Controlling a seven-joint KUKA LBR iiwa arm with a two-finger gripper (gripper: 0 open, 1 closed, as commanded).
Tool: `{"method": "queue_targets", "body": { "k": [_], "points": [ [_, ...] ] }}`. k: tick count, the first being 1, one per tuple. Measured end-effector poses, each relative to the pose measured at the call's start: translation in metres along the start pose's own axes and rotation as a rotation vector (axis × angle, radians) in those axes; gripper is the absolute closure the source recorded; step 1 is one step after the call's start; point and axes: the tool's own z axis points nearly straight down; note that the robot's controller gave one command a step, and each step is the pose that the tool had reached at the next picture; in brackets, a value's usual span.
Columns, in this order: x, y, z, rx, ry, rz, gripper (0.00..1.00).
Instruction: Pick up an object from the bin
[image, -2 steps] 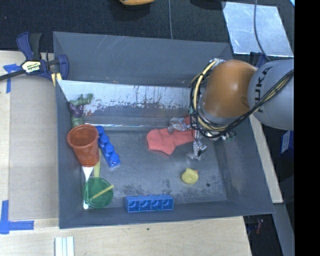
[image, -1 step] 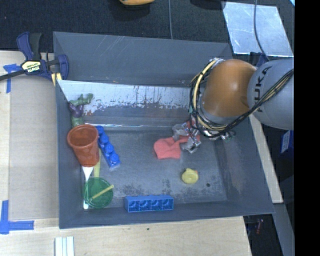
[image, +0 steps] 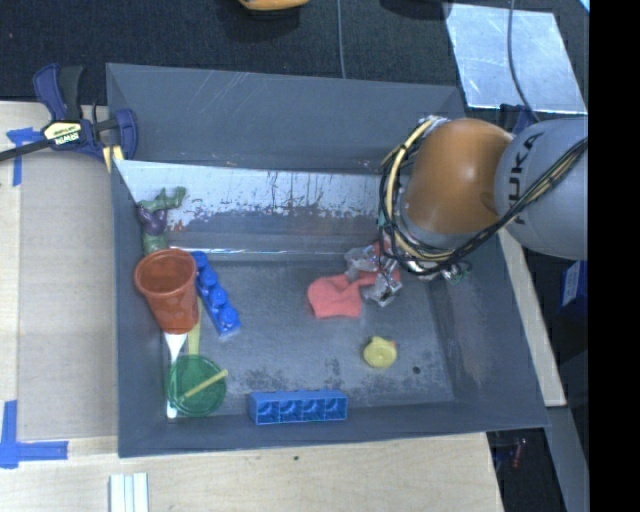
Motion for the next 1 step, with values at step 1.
{"method": "queue_targets", "body": {
  "k": [1],
  "points": [
    [0.0488,-0.0231,-0.0009,0.002,-0.007,-0.289,1.00]
  ]
}}
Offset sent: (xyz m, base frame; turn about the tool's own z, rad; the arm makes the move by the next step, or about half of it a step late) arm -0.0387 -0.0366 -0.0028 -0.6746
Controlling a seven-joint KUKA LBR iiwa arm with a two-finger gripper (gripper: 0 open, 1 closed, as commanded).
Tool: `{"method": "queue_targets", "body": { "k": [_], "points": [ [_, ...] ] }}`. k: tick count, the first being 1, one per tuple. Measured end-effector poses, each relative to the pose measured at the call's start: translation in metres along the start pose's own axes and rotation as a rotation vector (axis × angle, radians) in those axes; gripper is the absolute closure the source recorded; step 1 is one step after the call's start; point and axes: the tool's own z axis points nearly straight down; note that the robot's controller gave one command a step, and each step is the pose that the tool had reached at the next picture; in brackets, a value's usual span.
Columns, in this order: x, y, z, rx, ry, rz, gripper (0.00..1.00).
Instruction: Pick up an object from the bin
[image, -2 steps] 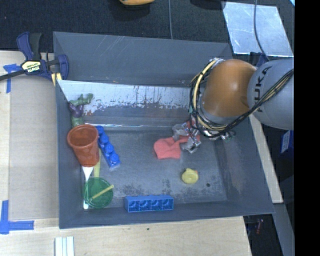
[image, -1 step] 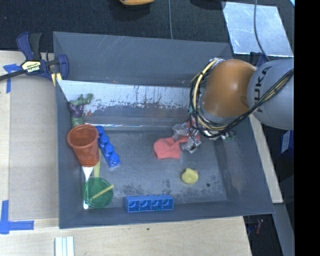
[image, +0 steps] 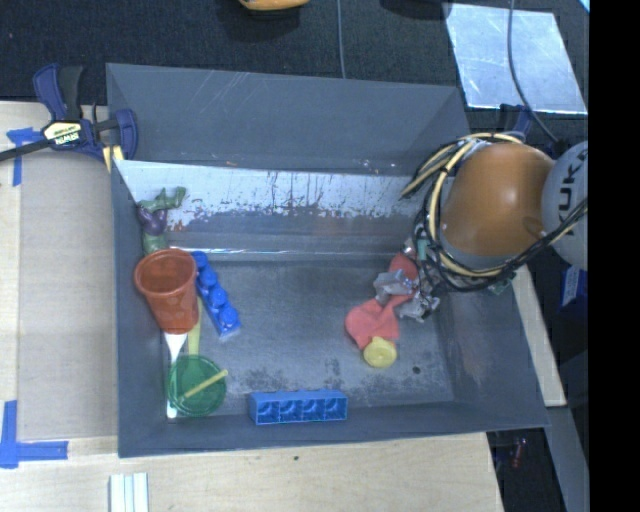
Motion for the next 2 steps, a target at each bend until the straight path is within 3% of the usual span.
{"method": "queue_targets", "body": {
  "k": [1,2],
  "points": [
    [0.039,-0.018,0.000,0.001,0.005,-0.135,1.00],
    [0.036,-0.015,-0.056,-0.007,0.005,-0.312,1.00]
  ]
}}
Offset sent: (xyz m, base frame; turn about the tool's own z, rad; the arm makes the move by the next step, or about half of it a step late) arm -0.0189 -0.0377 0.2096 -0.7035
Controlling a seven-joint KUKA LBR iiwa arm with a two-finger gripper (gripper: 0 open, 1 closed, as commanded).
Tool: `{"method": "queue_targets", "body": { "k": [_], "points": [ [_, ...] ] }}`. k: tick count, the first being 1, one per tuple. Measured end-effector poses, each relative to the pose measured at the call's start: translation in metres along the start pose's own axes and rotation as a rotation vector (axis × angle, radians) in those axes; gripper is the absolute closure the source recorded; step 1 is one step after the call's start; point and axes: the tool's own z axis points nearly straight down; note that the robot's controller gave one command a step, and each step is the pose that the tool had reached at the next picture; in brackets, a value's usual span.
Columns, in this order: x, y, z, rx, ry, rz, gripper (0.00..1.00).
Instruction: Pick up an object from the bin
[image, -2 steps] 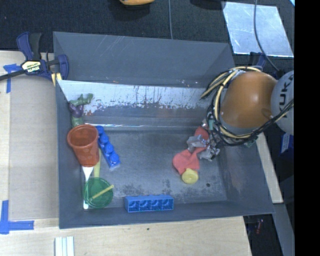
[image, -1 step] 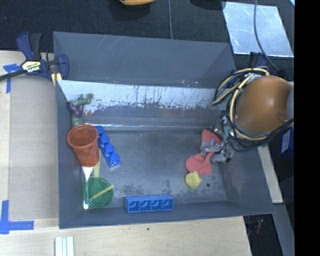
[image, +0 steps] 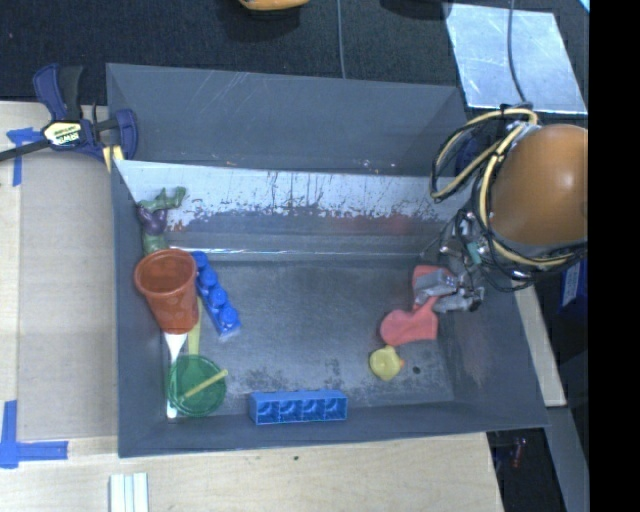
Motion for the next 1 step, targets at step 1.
{"method": "queue_targets", "body": {
  "k": [1],
  "points": [
    [-0.0226,0.0574,-0.0910,-0.004,-0.001,-0.117,1.00]
  ]
}}
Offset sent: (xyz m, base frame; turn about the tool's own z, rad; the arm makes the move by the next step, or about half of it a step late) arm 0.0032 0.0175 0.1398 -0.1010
